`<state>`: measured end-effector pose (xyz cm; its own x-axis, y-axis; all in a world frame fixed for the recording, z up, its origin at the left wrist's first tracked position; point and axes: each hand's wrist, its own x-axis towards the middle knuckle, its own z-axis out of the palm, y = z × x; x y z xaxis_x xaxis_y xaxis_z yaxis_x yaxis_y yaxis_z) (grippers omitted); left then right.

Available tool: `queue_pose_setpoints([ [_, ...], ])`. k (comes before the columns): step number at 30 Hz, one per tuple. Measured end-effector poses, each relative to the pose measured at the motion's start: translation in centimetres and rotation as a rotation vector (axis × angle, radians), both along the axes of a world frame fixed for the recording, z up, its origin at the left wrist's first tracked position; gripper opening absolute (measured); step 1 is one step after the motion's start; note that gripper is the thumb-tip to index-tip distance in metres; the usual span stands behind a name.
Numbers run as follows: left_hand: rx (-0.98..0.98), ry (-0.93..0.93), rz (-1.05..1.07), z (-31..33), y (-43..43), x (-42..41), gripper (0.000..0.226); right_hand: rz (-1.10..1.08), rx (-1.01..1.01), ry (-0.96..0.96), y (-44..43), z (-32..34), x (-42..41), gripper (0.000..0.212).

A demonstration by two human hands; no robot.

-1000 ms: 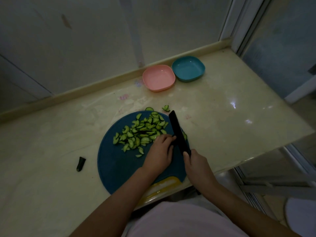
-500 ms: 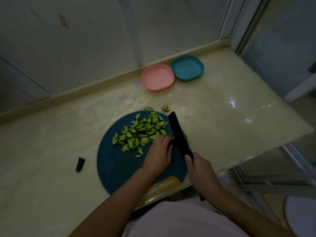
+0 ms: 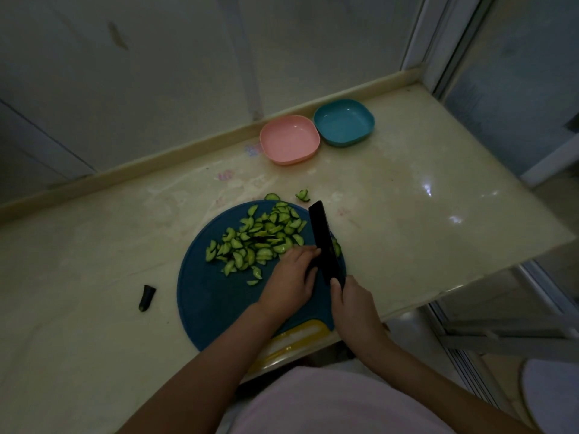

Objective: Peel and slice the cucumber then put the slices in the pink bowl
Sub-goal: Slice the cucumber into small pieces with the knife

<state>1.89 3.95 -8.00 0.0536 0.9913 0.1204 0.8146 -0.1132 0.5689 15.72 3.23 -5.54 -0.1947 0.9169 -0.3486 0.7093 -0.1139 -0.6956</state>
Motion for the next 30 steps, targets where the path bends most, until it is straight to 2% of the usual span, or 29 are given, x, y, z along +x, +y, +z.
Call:
queue_pose_setpoints([
  [5,0.025,0.083,-0.019,-0.3,-0.3,0.2,0.041,0.002,-0.012,0.008,0.2,0.2,0.5,0.034],
  [12,0.015,0.038,0.045,-0.2,-0.1,0.6,0.041,0.016,0.012,0.052,-0.4,0.7,1.7,0.033],
  [24,0.081,0.151,-0.018,-0.1,0.7,0.9,0.040,0.020,0.015,0.057,0.0,1.3,2.0,0.035],
  [30,0.087,0.126,0.020,-0.6,0.6,1.1,0.046,0.019,0.010,0.030,0.2,1.1,1.9,0.035],
])
